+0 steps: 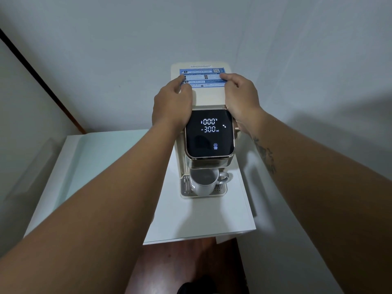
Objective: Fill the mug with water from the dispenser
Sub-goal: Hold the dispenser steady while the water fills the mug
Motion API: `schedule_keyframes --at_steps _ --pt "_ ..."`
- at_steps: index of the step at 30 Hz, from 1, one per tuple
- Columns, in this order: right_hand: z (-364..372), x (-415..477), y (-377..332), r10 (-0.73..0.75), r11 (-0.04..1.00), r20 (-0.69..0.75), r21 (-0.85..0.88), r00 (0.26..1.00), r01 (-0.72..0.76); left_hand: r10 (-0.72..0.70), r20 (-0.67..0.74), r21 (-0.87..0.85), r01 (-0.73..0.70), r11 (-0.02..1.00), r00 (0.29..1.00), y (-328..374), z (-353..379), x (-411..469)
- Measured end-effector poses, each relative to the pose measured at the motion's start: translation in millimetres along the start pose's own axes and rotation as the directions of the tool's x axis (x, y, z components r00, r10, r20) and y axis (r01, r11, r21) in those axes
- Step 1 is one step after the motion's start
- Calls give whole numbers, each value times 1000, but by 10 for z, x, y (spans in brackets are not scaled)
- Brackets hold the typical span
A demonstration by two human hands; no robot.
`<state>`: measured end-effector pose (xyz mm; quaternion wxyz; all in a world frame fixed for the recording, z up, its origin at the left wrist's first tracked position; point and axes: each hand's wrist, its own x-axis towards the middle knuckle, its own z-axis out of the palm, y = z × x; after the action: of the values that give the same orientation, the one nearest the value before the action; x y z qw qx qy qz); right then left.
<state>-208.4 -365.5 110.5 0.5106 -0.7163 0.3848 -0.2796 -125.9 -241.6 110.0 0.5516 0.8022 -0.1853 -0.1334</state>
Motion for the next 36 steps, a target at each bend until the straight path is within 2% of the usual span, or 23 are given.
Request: schedule_keyframes --at_steps 36 --pt "-13 -33 -40 7 1000 20 -2 1000 -7 -13 -8 -15 12 1000 1000 -42 15 30"
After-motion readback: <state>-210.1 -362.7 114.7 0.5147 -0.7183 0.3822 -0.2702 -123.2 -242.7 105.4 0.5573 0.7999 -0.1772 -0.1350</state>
